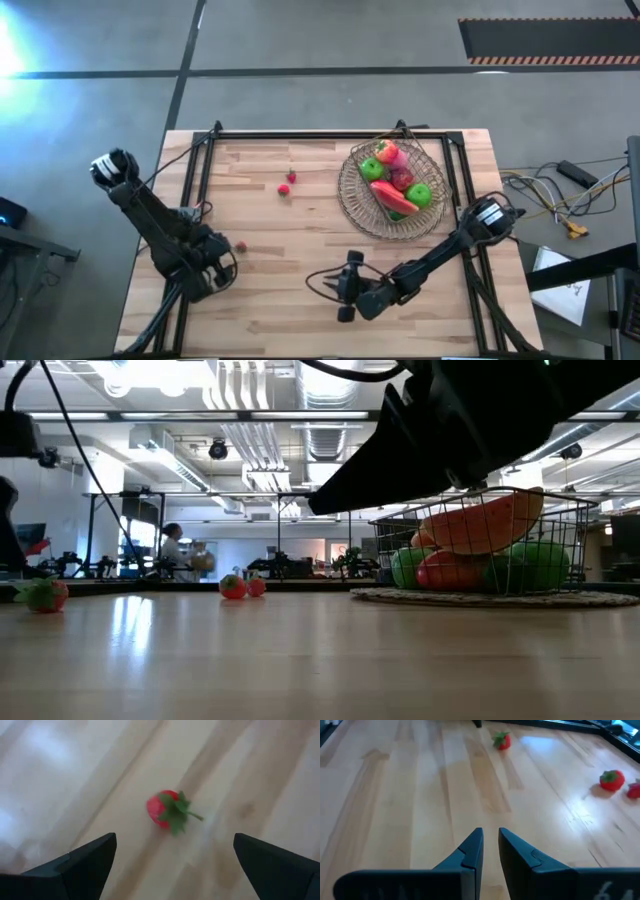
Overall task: Build produce basket
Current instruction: Put the bottom strawberry into the gold wire basket
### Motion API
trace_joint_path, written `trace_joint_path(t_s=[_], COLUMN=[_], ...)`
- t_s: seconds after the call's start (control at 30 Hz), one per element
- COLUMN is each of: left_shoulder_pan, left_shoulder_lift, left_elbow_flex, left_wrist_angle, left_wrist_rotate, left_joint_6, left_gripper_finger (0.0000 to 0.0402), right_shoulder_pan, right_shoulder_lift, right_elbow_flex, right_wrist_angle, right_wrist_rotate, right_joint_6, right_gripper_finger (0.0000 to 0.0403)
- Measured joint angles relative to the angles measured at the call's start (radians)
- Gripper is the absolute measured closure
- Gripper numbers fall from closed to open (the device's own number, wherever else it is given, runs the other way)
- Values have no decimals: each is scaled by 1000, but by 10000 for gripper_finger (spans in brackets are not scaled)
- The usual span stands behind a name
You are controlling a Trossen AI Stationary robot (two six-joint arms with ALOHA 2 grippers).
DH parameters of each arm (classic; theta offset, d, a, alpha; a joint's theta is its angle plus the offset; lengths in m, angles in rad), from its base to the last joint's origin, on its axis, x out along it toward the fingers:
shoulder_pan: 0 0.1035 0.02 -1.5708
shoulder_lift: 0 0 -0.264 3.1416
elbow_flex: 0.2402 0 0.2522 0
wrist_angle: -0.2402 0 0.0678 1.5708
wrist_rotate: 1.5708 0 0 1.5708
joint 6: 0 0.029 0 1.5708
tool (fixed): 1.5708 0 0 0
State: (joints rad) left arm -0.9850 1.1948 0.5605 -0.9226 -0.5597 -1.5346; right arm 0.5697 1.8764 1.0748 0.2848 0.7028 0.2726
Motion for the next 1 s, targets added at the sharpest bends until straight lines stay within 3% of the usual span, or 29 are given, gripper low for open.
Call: trace_joint_path(t_s=[0.3,0.6,1.0], left_shoulder_pan=[1,12,16], left_shoulder_lift=[107,191,176], left_elbow_flex=[-78,-85,-190], left_wrist_angle=[59,156,267], left_wrist_rotate=[-228,-216,-210], left_joint_6=[115,118,-170], left_gripper_finger=[15,15,15], right_shoulder_pan=[0,0,0], right_shoulder_lift=[2,2,2], right_elbow_flex=[0,0,0], right_wrist_angle=[14,45,50], right_wrist_rotate=[15,24,31], right_joint_6=[-2,-15,-30], right_gripper_finger=[351,351,351])
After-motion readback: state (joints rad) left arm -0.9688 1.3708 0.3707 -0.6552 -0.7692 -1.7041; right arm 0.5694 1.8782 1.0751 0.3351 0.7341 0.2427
